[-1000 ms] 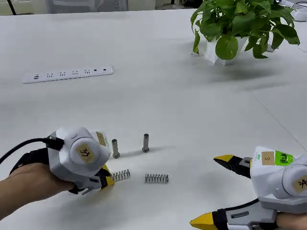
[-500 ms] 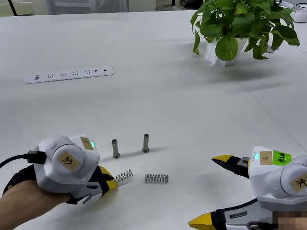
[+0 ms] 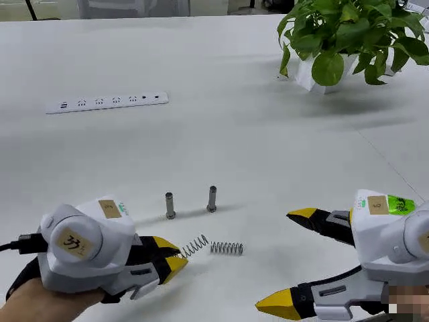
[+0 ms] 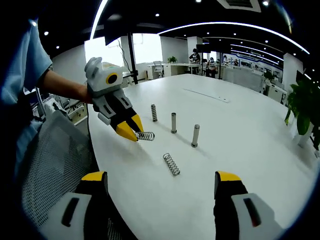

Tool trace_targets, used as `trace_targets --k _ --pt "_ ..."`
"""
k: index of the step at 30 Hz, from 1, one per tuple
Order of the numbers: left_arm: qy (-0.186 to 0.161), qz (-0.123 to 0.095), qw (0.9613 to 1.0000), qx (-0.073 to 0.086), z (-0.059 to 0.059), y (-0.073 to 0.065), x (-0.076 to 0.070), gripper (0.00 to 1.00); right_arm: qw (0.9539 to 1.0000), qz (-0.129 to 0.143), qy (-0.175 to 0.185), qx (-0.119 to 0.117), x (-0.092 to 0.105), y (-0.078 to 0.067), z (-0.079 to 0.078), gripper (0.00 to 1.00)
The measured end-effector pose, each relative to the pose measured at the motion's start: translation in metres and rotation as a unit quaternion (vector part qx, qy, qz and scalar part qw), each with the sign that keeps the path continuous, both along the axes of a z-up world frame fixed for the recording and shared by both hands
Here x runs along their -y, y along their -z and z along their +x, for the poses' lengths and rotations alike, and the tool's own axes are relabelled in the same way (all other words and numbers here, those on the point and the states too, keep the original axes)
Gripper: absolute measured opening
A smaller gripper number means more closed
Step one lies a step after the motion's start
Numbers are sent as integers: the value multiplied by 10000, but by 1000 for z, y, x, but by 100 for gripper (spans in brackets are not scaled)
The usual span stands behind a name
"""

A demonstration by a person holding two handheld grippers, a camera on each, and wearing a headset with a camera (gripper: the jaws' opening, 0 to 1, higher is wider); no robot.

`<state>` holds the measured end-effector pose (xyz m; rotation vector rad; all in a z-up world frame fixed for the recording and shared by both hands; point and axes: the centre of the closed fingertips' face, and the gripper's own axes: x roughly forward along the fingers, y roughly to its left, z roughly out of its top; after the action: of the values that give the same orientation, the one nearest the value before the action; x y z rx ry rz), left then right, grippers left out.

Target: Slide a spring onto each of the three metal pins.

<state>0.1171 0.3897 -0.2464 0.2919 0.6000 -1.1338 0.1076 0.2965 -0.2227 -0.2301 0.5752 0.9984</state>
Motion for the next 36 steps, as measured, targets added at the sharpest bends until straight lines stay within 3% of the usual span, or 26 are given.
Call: trace_targets --k 4,6,10,14,20,27,30,36 --pt "73 -126 9999 67 -10 -9 4 10 9994 -20 -351 12 -12 -9 -3 84" --pt "73 -224 9997 110 -14 -15 6 10 9984 -10 -560 -115 -18 -11 -8 80" --pt "3 -388 9991 140 -19 -22 10 10 9970 165 -754 -112 -31 -24 -11 73" --pt "-32 -504 9986 175 -23 -28 14 10 9946 172 -1006 -163 -40 -33 -14 70" --pt "28 -646 9976 234 -28 -33 20 10 9901 104 -1349 -380 -45 -35 -17 55" --pt "53 -777 9966 275 -30 -34 26 10 9850 242 -1604 -595 -49 -41 -16 41" --pt "122 -819 9962 285 -33 -35 29 10 9815 228 -1751 -739 -49 -41 -20 30" --pt "218 -822 9959 300 -35 -35 30 10 9759 128 -1951 -970 -49 -39 -27 27"
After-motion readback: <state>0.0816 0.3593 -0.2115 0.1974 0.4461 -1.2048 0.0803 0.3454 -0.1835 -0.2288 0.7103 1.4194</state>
